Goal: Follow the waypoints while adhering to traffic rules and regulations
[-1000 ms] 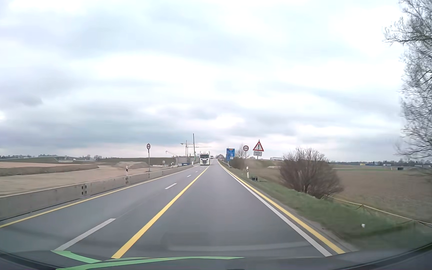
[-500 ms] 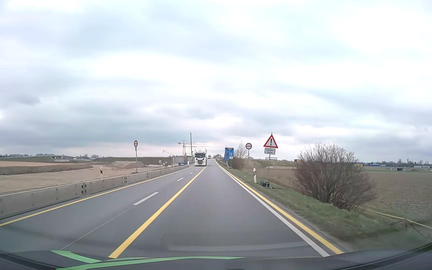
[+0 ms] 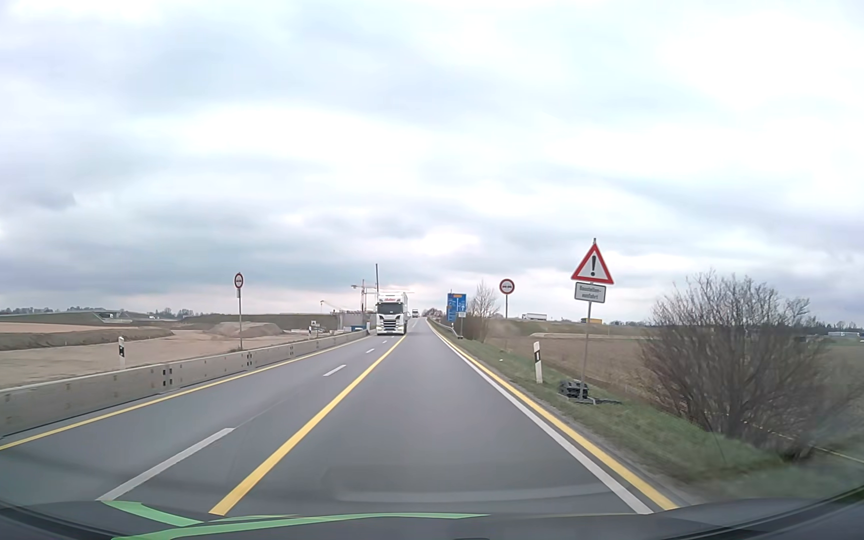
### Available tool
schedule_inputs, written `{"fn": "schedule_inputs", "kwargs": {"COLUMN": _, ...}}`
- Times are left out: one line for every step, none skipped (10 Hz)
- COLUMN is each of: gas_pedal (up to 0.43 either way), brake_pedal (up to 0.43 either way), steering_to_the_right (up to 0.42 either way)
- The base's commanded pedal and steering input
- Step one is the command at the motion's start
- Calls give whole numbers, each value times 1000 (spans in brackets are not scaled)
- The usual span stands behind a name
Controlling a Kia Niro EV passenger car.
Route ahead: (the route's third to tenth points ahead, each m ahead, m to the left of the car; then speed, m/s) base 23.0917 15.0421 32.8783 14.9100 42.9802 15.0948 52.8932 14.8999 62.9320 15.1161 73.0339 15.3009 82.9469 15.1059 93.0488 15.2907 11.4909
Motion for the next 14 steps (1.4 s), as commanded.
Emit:
{"fn": "schedule_inputs", "kwargs": {"gas_pedal": 87, "brake_pedal": 0, "steering_to_the_right": 0}}
{"fn": "schedule_inputs", "kwargs": {"gas_pedal": 87, "brake_pedal": 0, "steering_to_the_right": 0}}
{"fn": "schedule_inputs", "kwargs": {"gas_pedal": 87, "brake_pedal": 0, "steering_to_the_right": 0}}
{"fn": "schedule_inputs", "kwargs": {"gas_pedal": 87, "brake_pedal": 0, "steering_to_the_right": 0}}
{"fn": "schedule_inputs", "kwargs": {"gas_pedal": 87, "brake_pedal": 0, "steering_to_the_right": 0}}
{"fn": "schedule_inputs", "kwargs": {"gas_pedal": 87, "brake_pedal": 0, "steering_to_the_right": 0}}
{"fn": "schedule_inputs", "kwargs": {"gas_pedal": 87, "brake_pedal": 0, "steering_to_the_right": 0}}
{"fn": "schedule_inputs", "kwargs": {"gas_pedal": 87, "brake_pedal": 0, "steering_to_the_right": 0}}
{"fn": "schedule_inputs", "kwargs": {"gas_pedal": 87, "brake_pedal": 0, "steering_to_the_right": 0}}
{"fn": "schedule_inputs", "kwargs": {"gas_pedal": 87, "brake_pedal": 0, "steering_to_the_right": 0}}
{"fn": "schedule_inputs", "kwargs": {"gas_pedal": 87, "brake_pedal": 0, "steering_to_the_right": 0}}
{"fn": "schedule_inputs", "kwargs": {"gas_pedal": 87, "brake_pedal": 0, "steering_to_the_right": 0}}
{"fn": "schedule_inputs", "kwargs": {"gas_pedal": 87, "brake_pedal": 0, "steering_to_the_right": 0}}
{"fn": "schedule_inputs", "kwargs": {"gas_pedal": 87, "brake_pedal": 0, "steering_to_the_right": 0}}
